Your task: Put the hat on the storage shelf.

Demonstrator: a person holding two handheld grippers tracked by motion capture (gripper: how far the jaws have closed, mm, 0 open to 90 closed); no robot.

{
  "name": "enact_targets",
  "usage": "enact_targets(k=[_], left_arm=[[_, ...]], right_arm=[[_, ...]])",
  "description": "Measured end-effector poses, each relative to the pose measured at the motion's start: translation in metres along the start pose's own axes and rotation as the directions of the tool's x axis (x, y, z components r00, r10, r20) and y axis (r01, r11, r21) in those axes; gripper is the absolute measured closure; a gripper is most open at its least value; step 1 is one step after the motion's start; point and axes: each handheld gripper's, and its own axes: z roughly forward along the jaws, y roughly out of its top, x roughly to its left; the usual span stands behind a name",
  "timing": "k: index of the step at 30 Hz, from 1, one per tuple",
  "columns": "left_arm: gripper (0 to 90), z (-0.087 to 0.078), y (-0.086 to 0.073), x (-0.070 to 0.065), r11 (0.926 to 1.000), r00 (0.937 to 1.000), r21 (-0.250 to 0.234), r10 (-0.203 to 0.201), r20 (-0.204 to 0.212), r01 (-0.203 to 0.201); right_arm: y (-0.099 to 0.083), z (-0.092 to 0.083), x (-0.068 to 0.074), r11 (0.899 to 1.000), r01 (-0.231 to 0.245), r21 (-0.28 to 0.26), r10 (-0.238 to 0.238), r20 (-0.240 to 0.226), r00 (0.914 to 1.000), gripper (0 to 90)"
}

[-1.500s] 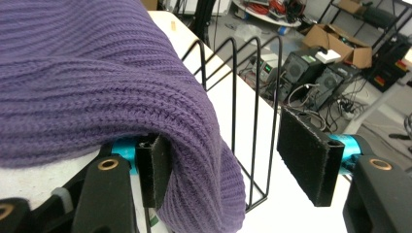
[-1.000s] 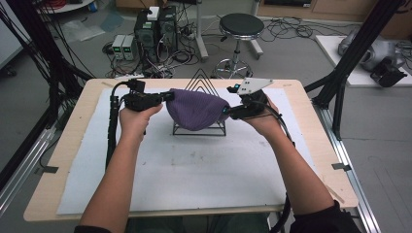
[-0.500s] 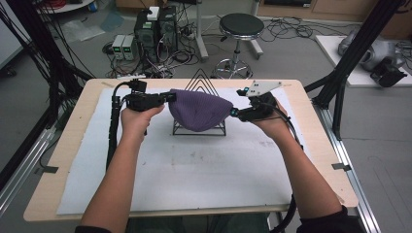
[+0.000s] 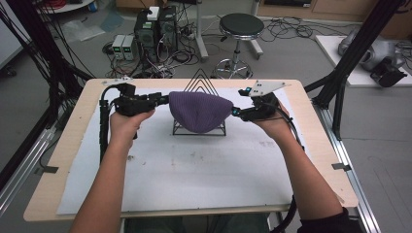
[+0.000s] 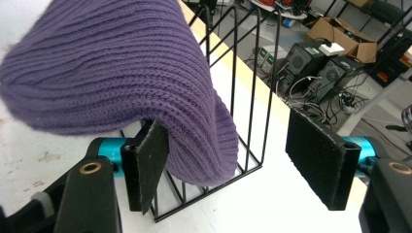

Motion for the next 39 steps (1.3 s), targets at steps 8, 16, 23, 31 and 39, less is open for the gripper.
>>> enact_targets(k=[8, 16, 23, 31, 39], left_arm=[[51.4, 0.005, -0.038, -0.006, 0.9996, 0.9957, 0.016, -0.025, 0.089, 0.024], [73.8, 0.025, -0.052, -0.013, 0.9982, 0.9921, 0.041, -0.049, 0.115, 0.045], [87.4, 0.021, -0.045, -0.019, 0.9961, 0.9805, -0.036, -0.073, 0.183, 0.081], [87.7, 0.019, -0.014, -0.034, 0.9902, 0.9763, -0.093, -0.084, 0.199, 0.104], [87.7, 0.023, -0.005, -0.038, 0.993, 0.9802, -0.076, -0.075, 0.183, 0.09]], right_arm=[[-0.001, -0.001, 0.003, 1.0, -0.002, 0.01, 0.002, 0.003, 1.0, 30.7], [-0.004, -0.009, 0.007, 1.0, -0.016, 0.016, 0.015, 0.02, 0.9997, 30.2], [-0.005, -0.027, 0.018, 1.0, 0.01, -0.026, -0.01, 0.018, 0.9998, 29.4], [0.009, -0.029, 0.049, 0.991, 0.115, -0.07, -0.116, -0.021, 0.993, 28.5], [0.013, -0.003, 0.079, 0.979, 0.196, -0.059, -0.2, -0.06, 0.978, 35.8]])
